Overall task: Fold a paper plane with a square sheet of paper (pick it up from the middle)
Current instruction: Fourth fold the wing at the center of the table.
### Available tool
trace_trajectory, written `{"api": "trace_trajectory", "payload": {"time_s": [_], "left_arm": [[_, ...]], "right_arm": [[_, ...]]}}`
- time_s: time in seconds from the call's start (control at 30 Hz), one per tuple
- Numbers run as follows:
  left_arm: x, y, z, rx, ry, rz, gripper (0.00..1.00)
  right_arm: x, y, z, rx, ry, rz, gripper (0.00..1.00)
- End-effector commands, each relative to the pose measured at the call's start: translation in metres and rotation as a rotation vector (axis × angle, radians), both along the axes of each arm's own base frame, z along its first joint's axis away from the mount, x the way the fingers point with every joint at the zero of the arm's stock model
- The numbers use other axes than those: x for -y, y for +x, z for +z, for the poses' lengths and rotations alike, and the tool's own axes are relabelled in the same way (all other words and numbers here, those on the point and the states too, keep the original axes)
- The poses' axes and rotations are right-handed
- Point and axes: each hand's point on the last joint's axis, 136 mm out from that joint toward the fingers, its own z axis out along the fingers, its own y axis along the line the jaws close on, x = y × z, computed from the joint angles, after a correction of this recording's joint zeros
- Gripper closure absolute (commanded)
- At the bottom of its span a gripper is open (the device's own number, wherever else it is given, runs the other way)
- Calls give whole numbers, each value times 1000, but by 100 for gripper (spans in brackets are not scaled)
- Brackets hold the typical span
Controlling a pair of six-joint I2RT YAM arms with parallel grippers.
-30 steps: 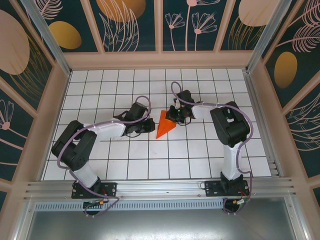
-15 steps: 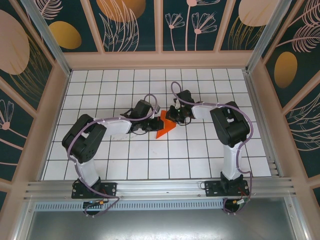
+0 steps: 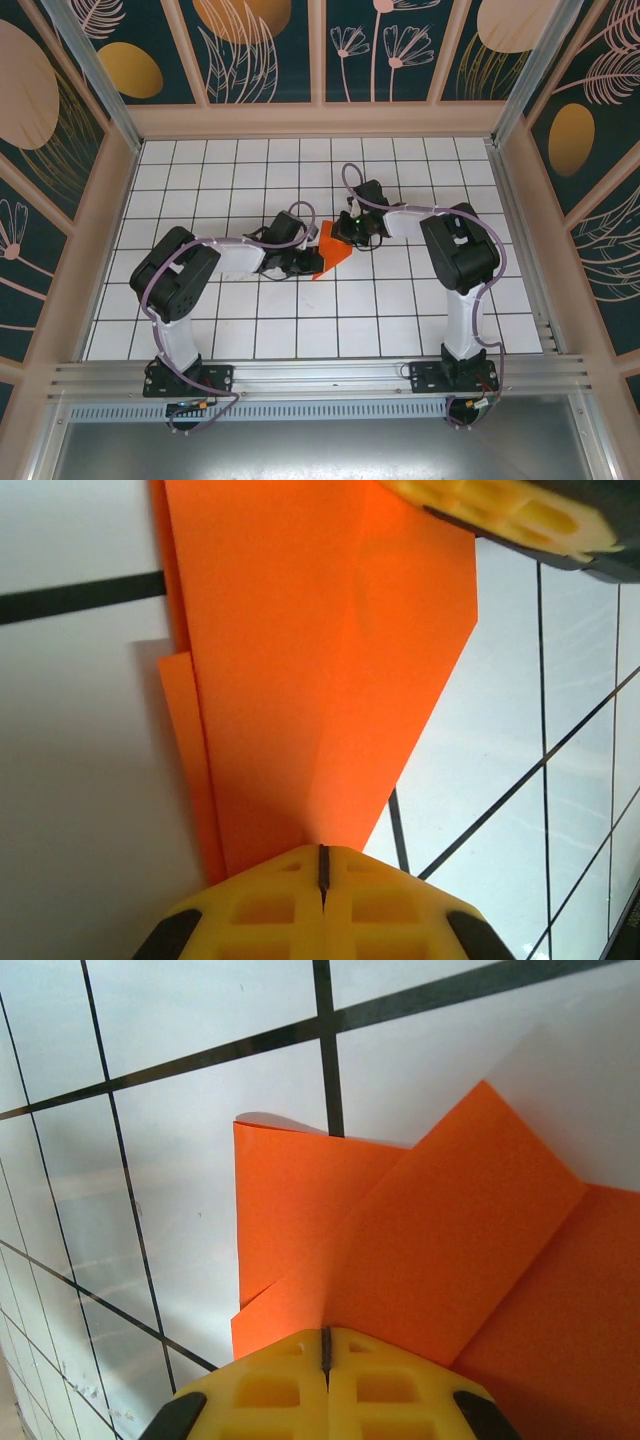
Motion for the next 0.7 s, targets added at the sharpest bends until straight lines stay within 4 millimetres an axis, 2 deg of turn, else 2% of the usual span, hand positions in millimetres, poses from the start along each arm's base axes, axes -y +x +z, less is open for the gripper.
{"api": "trace_trajectory", "payload": {"time_s": [0.0, 0.13, 0.3, 0.5, 0.53, 0.67], "left_arm": [[-7, -15, -11, -53, 23, 0, 96], [-14, -23, -16, -74, 36, 5, 96], [-32, -48, -28, -127, 74, -2, 100], [-49, -74, -27, -135, 101, -46, 100], [-52, -76, -29, -133, 111, -51, 100], [-44, -54, 2, -1, 82, -52, 100]], "right_arm": [[36, -35, -69, -167, -198, -46, 100], [36, -35, -69, -167, -198, -48, 100], [37, -35, -70, -168, -203, -49, 100], [38, -35, -71, -170, -204, -50, 100], [38, -35, -72, -172, -204, -49, 100], [37, -34, -72, -169, -203, -47, 100]]}}
